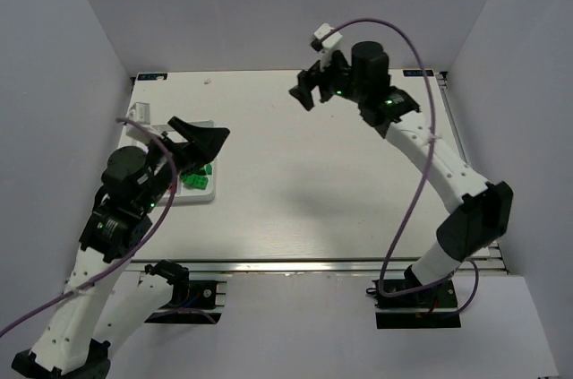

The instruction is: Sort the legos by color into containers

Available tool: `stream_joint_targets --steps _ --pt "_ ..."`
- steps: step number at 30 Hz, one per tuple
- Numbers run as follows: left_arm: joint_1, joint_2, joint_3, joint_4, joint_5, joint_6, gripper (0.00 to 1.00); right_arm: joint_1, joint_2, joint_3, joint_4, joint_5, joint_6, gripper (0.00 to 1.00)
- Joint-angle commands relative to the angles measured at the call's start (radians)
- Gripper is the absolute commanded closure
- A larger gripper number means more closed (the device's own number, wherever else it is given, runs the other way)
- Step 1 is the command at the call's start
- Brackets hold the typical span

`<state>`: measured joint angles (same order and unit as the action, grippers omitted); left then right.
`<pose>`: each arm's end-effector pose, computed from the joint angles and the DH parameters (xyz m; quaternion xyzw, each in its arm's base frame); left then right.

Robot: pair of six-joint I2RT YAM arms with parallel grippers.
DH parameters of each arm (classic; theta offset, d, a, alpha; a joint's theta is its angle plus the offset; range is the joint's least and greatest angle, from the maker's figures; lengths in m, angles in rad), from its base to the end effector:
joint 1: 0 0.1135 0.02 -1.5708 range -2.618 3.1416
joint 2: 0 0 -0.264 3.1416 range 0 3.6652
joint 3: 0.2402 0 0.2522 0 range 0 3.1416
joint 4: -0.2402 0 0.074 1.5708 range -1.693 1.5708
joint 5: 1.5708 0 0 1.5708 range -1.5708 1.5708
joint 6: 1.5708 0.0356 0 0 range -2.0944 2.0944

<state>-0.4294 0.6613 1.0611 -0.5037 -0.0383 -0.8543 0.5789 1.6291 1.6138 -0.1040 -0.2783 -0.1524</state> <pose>0.1123 -0.0499 0.4149 -0.1691 0.7233 -0.3893 0.5446 0.3200 0.2208 0.4204 -0.3508 0.6589 0.2405 0.6204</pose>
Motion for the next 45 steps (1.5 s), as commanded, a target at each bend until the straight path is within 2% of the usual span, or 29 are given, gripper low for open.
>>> stream_joint_targets --steps 1,2,7,15,19,28,35,45 --pt "-0.005 0.098 -0.036 0.088 0.174 -0.014 0.02 -0.112 -0.060 -0.026 -0.405 -0.051 -0.162 0.10" --pt "-0.005 0.116 -0.042 0.097 0.189 -0.022 0.02 -0.151 -0.080 -0.026 -0.478 -0.064 -0.170 0.11" --pt "-0.014 0.222 -0.053 0.149 0.244 -0.011 0.02 -0.387 -0.199 -0.100 -0.608 -0.168 -0.203 0.10" --pt "-0.172 0.475 0.059 0.156 0.192 0.060 0.02 -0.606 -0.365 -0.212 -0.616 -0.204 -0.201 0.11" --pt "-0.233 0.531 0.068 0.218 0.170 0.066 0.02 -0.617 -0.428 -0.238 -0.562 -0.018 -0.167 0.11" --pt "-0.278 0.500 0.005 0.284 0.160 0.061 0.02 -0.617 -0.456 -0.207 -0.674 0.162 -0.050 0.11" --pt "-0.279 0.433 -0.024 0.271 0.153 0.069 0.02 -0.617 -0.557 -0.284 -0.635 0.151 -0.007 0.11" --pt "-0.279 0.368 -0.052 0.271 0.118 0.063 0.02 -0.617 -0.584 -0.281 -0.642 0.153 0.043 0.11"
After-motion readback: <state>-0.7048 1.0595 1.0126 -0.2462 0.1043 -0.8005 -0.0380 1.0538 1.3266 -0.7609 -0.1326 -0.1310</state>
